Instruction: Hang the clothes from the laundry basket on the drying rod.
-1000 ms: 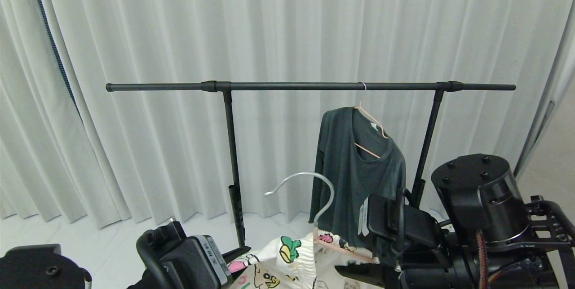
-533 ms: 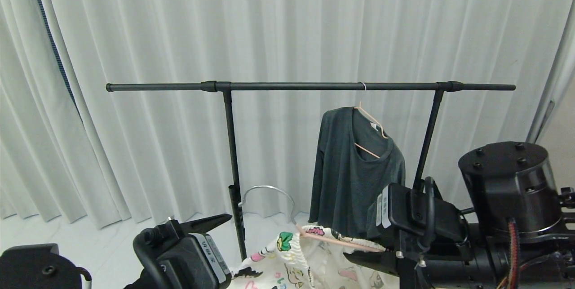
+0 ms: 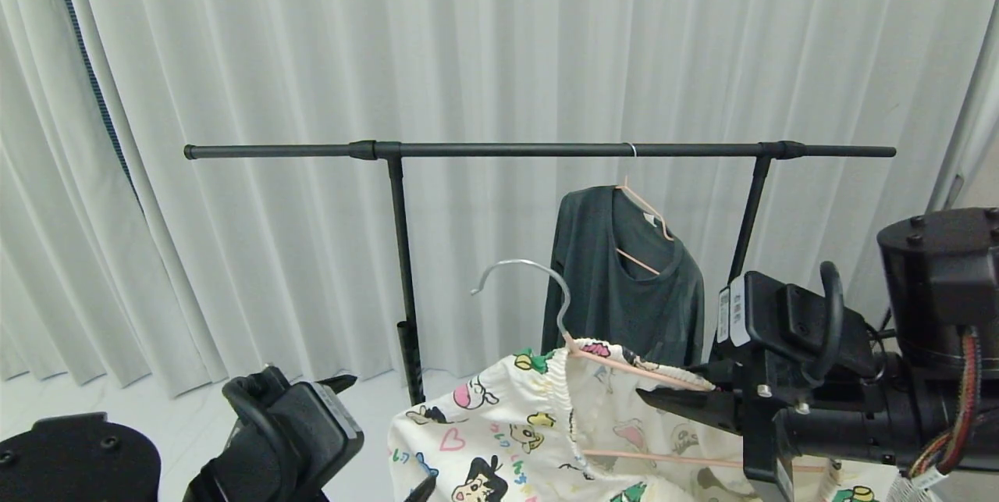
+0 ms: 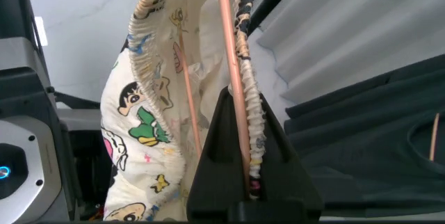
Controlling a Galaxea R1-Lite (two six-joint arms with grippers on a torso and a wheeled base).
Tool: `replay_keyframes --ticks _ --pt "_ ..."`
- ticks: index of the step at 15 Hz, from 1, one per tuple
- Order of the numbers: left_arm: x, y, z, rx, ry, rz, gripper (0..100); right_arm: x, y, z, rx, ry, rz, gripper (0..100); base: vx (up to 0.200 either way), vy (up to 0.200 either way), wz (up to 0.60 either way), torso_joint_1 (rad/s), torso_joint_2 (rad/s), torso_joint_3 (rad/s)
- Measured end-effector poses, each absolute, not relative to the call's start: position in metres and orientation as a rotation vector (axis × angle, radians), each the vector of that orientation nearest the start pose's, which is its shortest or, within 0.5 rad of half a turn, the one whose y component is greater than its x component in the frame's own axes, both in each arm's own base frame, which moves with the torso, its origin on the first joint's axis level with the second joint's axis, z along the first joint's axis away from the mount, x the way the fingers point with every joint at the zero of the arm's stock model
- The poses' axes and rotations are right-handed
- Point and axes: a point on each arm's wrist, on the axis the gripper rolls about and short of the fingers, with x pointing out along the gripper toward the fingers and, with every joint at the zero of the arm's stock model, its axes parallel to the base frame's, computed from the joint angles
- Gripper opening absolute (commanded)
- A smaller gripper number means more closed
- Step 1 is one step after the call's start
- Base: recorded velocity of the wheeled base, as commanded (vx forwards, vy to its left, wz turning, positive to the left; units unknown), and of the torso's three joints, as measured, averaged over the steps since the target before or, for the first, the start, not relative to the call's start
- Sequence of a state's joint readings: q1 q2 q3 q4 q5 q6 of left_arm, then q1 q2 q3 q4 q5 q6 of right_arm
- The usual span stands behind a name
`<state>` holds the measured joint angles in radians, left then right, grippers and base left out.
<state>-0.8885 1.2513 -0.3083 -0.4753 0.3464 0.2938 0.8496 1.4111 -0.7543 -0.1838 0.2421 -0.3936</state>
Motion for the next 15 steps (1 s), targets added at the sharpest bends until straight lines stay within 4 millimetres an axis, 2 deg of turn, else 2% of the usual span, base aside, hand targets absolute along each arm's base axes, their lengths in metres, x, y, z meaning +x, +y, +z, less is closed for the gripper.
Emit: replay_keyframes --ticks 2,4,7,11,12,15 --pt "0.112 -0.104 0.131 0.555 0.363 -0.505 100 0.144 0.171 0.207 -0.488 0.238 1.155 0 0.000 0.000 0.00 0.000 0.00 0.000" --pt "0.113 -0.092 0.120 0.481 0.436 -0.433 100 0.142 0.169 0.212 -0.476 0.217 1.170 0 0.000 0.000 0.00 0.000 0.00 0.000" --pt "0.113 -0.088 0.112 0.373 0.501 -0.386 100 0.137 0.165 0.218 -0.460 0.186 1.195 0 0.000 0.000 0.00 0.000 0.00 0.000" --pt "0.114 -0.090 0.109 0.352 0.523 -0.427 100 0.133 0.161 0.223 -0.451 0.162 1.200 0 0.000 0.000 0.00 0.000 0.00 0.000" --pt "0.114 -0.090 0.109 0.351 0.524 -0.427 0 0.132 0.161 0.224 -0.450 0.161 1.200 0 0.000 0.000 0.00 0.000 0.00 0.000" --pt "0.119 -0.083 0.108 0.338 0.539 -0.367 0 0.131 0.159 0.224 -0.450 0.160 1.198 0 0.000 0.000 0.00 0.000 0.00 0.000"
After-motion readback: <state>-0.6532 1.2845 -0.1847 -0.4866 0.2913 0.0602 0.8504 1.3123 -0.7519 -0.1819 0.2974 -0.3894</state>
